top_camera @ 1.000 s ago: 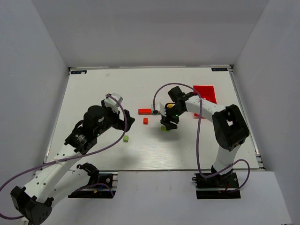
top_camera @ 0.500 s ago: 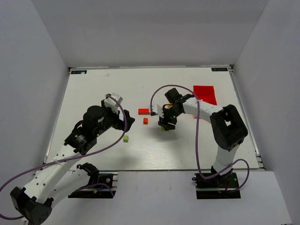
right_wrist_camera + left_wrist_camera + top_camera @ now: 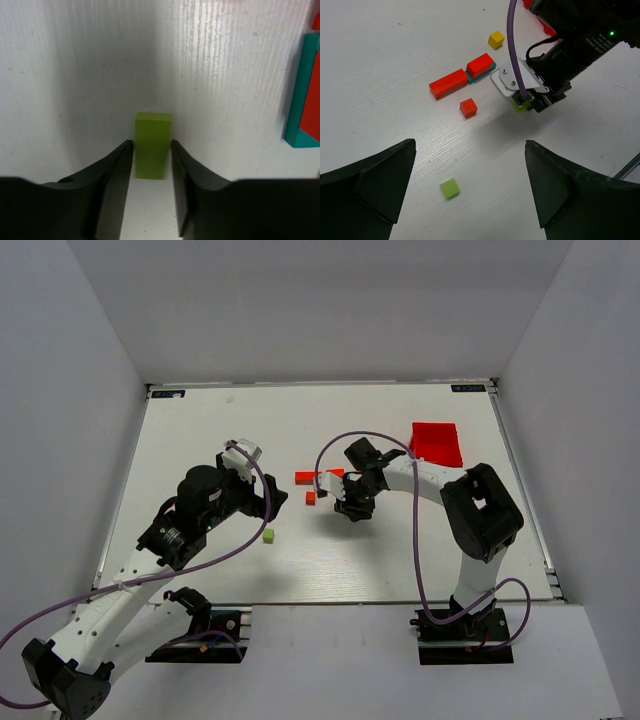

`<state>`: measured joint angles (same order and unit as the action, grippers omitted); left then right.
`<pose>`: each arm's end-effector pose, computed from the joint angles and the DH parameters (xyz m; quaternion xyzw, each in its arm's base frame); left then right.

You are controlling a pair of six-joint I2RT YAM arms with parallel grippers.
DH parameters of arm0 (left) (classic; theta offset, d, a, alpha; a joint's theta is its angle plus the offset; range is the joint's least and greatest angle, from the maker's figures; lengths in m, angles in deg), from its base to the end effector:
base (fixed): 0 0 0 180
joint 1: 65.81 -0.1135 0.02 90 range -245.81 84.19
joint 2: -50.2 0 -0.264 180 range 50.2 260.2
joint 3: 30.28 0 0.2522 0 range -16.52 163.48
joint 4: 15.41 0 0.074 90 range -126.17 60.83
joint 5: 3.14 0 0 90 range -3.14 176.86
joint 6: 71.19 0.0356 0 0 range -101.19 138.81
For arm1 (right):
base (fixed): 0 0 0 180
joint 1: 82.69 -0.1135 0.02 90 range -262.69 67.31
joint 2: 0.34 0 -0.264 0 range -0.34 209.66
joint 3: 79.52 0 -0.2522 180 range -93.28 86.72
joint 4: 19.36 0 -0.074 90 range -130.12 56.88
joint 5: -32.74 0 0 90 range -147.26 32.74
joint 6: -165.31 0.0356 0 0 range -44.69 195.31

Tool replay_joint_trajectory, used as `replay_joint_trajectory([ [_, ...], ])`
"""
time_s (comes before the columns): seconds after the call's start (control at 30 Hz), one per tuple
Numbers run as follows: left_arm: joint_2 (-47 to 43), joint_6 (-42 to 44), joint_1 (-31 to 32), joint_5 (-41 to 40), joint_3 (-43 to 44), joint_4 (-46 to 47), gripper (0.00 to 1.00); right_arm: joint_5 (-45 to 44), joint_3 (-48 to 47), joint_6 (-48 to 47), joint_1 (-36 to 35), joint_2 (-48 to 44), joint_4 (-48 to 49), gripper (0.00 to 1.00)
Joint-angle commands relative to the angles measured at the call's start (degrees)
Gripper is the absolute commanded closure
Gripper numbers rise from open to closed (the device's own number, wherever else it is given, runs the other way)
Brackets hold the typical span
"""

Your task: Build the wood block tower

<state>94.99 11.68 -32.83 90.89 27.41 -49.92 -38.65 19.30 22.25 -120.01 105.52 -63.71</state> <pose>0.1499 -0.1002 0.3155 0.2042 0.8013 -0.2199 0.5176 0.2793 0.2272 0.1615 -0.7092 0.6630 0.1329 0.1997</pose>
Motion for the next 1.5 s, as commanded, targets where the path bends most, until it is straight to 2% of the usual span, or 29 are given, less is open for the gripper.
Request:
replay_joint_trajectory([
  [0.0, -0.94, -0.07, -0.28, 0.8, -0.06, 0.36, 0.0, -1.47, 0.36, 0.67, -0.39, 0.4, 0.44, 0.6],
  [0.07, -0.94, -0.07, -0.28, 0.8, -0.06, 0.36, 0.0, -1.73, 0.09, 0.76, -0.38, 0.05, 0.53, 0.72],
  [0.1, -0.94, -0.07, -0.28, 0.8, -0.06, 0.36, 0.0, -1.74, -0.17, 0.68, -0.38, -0.13, 0.44, 0.82],
  [0.2, -0.94, -0.07, -0.28, 0.8, -0.06, 0.36, 0.0, -1.65, -0.78, 1.11, -0.38, -2.32, 1.05, 0.93],
  [0.33, -0.94, -0.07, -0.28, 0.8, -0.06, 0.36, 0.0, -1.91, -2.8, 1.55, 0.14, -6.01, 1.67, 1.0],
  [0.53, -0.94, 0.46, -0.28, 1.41, -0.06, 0.36, 0.0, -3.67, -8.51, 1.64, 0.85, -6.81, 2.03, 1.0],
  [0.87, -0.94, 0.98, -0.28, 1.94, -0.06, 0.36, 0.0, 0.02, -23.01, -1.6, 1.11, 2.41, -2.28, 1.0],
  [1.17, -0.94, 1.51, -0.28, 3.09, -0.06, 0.36, 0.0, 2.65, -30.92, -3.19, 0.32, 9.97, -3.86, 1.0],
  [1.47, -0.94, 1.51, -0.28, 3.09, -0.06, 0.36, 0.0, 4.5, -33.92, -1.96, -0.21, 12.43, -3.95, 1.0],
])
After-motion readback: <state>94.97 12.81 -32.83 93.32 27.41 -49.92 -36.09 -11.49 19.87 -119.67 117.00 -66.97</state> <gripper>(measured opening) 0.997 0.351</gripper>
